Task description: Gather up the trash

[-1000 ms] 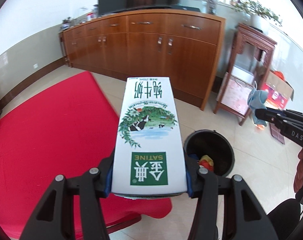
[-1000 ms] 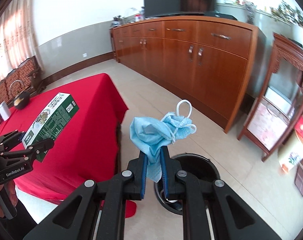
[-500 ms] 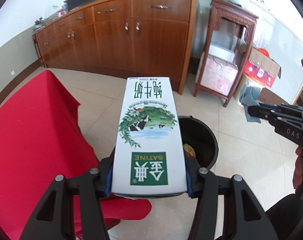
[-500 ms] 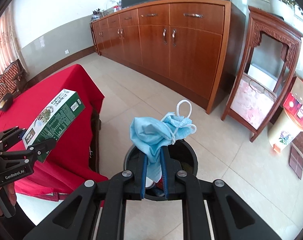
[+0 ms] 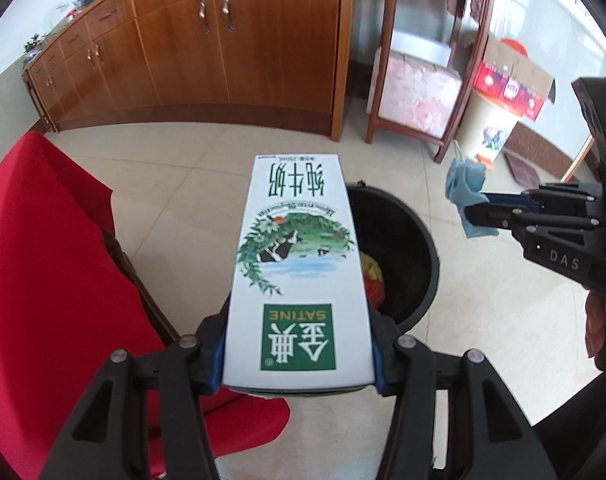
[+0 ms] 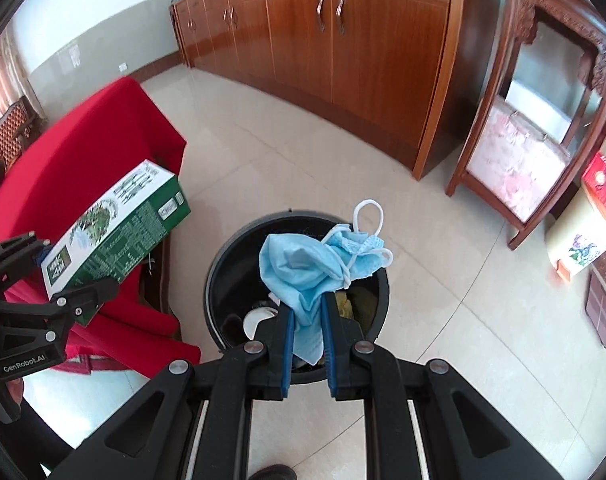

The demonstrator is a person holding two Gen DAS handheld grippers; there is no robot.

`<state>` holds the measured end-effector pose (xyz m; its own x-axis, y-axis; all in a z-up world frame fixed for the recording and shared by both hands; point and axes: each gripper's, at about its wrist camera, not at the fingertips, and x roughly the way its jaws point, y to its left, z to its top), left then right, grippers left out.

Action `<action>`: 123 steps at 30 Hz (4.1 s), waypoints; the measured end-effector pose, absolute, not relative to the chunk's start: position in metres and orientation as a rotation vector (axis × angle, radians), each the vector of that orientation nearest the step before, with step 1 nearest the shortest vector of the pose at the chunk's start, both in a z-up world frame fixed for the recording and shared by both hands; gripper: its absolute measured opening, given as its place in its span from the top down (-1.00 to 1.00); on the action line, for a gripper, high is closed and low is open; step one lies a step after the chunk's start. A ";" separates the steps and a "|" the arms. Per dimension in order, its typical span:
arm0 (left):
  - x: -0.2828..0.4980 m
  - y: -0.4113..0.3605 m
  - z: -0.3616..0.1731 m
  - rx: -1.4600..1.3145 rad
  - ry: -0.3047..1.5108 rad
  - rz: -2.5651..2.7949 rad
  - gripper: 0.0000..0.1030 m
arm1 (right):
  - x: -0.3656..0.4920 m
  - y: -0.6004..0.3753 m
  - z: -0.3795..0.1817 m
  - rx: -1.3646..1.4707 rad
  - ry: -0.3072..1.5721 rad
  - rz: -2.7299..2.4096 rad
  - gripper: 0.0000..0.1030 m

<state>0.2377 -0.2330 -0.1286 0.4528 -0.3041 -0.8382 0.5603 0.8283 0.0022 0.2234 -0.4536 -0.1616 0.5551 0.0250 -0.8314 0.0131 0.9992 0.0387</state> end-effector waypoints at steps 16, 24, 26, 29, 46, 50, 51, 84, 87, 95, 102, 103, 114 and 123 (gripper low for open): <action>0.279 -0.266 -0.198 0.327 1.127 -0.572 -0.55 | 0.286 -0.463 -0.269 -0.028 1.228 0.096 0.01; 0.257 -0.244 -0.179 0.286 1.061 -0.484 -0.72 | 0.279 -0.491 -0.263 0.050 1.187 -0.073 -1.00; 0.251 -0.237 -0.168 0.258 1.041 -0.454 -0.72 | 0.273 -0.499 -0.254 0.127 1.166 -0.106 -1.00; 0.242 -0.226 -0.150 0.232 1.004 -0.404 -0.85 | 0.264 -0.499 -0.237 0.128 1.136 -0.147 -1.00; 0.176 -0.174 -0.070 0.163 0.865 -0.357 -0.93 | 0.153 -0.428 -0.134 0.109 0.968 -0.199 -1.00; 0.148 -0.148 -0.040 0.112 0.818 -0.327 -0.93 | 0.120 -0.402 -0.099 0.116 0.919 -0.194 -1.00; 0.140 -0.143 -0.033 0.112 0.803 -0.315 -0.93 | 0.112 -0.394 -0.090 0.111 0.900 -0.191 -1.00; 0.048 -0.086 0.049 0.051 0.558 -0.213 -0.93 | 0.004 -0.290 0.039 0.019 0.644 -0.144 -1.00; 0.048 -0.087 0.049 0.054 0.555 -0.215 -0.93 | 0.003 -0.294 0.038 0.019 0.647 -0.149 -1.00; 0.047 -0.088 0.049 0.061 0.556 -0.215 -0.93 | 0.003 -0.300 0.039 0.031 0.649 -0.154 -1.00; 0.046 -0.088 0.050 0.062 0.553 -0.215 -0.93 | 0.003 -0.301 0.040 0.029 0.652 -0.151 -1.00; 0.047 -0.088 0.051 0.062 0.552 -0.215 -0.93 | 0.003 -0.301 0.040 0.031 0.651 -0.150 -1.00; 0.047 -0.087 0.052 0.061 0.553 -0.217 -0.93 | 0.005 -0.306 0.042 0.030 0.654 -0.145 -1.00; 0.048 -0.086 0.055 0.061 0.561 -0.220 -0.93 | 0.005 -0.307 0.043 0.028 0.654 -0.142 -1.00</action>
